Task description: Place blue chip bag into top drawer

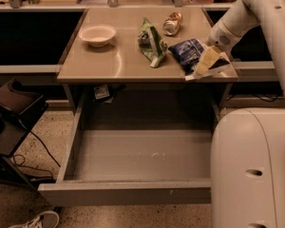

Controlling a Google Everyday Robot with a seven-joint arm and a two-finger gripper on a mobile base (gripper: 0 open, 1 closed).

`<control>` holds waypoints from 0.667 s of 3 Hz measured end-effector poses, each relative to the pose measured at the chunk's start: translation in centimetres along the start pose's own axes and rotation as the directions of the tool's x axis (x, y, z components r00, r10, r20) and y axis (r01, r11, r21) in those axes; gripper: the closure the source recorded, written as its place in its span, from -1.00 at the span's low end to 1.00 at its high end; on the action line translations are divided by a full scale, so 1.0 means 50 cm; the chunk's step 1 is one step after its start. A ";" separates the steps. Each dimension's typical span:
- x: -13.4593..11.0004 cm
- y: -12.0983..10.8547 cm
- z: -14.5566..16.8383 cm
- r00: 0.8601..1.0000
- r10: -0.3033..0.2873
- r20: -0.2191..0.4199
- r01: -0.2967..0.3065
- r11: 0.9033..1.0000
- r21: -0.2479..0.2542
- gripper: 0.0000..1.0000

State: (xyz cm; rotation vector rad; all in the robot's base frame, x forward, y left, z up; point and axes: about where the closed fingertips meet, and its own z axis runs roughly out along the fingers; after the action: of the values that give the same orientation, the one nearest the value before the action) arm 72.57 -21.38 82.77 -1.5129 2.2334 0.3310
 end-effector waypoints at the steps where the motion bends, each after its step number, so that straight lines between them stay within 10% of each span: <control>1: -0.002 -0.006 0.007 1.000 0.001 0.006 -0.002 1.000 0.007 -0.62; 2: -0.002 -0.006 0.007 1.000 0.001 0.006 -0.002 1.000 0.007 -0.15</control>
Offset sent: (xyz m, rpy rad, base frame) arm 0.0036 0.0011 -0.0024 0.0036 -0.0069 -0.0040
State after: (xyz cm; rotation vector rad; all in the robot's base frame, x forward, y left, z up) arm 72.97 -21.26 82.51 -1.5047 2.2288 0.3277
